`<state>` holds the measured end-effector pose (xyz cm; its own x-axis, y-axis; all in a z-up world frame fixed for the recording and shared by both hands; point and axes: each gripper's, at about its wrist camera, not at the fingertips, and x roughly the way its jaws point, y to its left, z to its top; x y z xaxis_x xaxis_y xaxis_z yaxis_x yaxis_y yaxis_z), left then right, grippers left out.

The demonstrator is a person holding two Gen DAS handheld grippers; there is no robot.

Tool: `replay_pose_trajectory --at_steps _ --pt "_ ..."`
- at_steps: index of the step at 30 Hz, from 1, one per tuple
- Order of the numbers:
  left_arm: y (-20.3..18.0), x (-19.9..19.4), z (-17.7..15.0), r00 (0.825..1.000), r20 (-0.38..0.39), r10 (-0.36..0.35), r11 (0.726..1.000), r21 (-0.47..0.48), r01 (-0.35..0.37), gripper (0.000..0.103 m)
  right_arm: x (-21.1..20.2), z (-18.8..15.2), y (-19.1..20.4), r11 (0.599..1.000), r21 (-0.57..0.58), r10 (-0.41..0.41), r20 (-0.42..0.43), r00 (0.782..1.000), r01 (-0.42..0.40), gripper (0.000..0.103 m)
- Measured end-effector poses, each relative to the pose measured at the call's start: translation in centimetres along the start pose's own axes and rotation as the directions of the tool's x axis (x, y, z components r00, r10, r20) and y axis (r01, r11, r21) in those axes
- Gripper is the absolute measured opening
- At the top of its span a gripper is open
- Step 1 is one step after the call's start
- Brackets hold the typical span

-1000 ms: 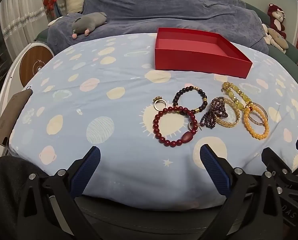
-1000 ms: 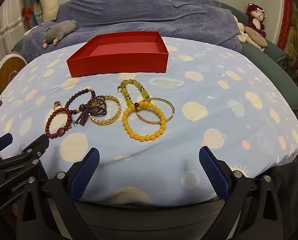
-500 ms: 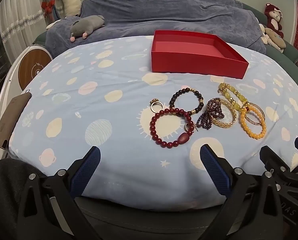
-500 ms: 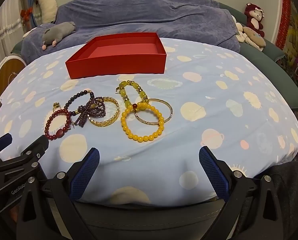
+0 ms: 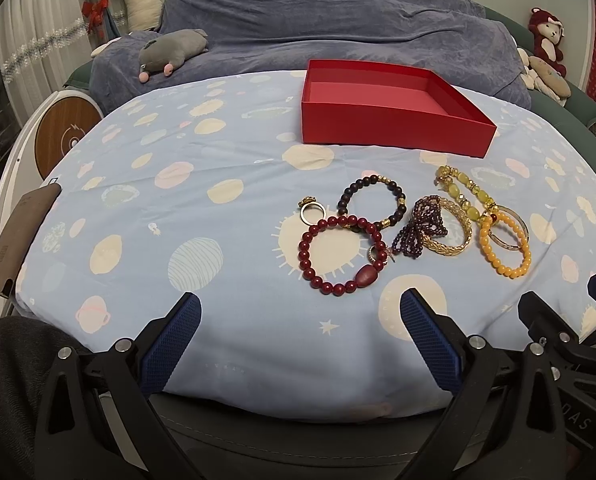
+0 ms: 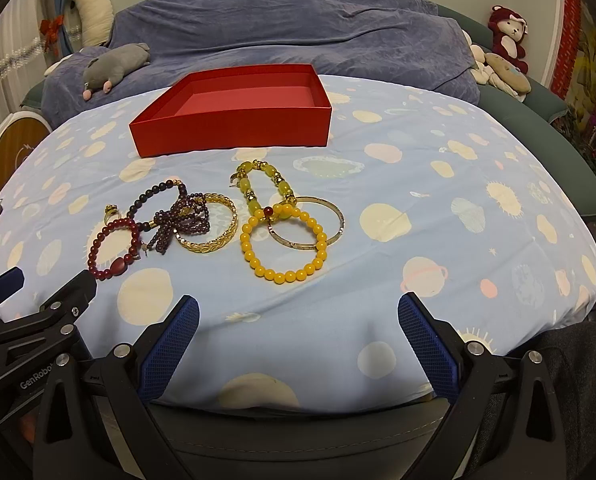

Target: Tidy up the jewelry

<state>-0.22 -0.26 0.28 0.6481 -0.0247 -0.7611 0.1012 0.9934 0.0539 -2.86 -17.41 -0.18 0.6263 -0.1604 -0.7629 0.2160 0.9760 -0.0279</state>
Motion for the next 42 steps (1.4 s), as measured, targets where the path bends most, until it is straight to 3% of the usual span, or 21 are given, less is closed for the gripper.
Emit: replay_pose_trajectory --at_steps 42 --pt "-0.10 -0.12 -0.04 1.000 0.009 -0.007 1.000 0.004 0.007 0.095 0.21 -0.10 -0.49 1.000 0.017 -0.010 -0.011 1.000 0.010 0.096"
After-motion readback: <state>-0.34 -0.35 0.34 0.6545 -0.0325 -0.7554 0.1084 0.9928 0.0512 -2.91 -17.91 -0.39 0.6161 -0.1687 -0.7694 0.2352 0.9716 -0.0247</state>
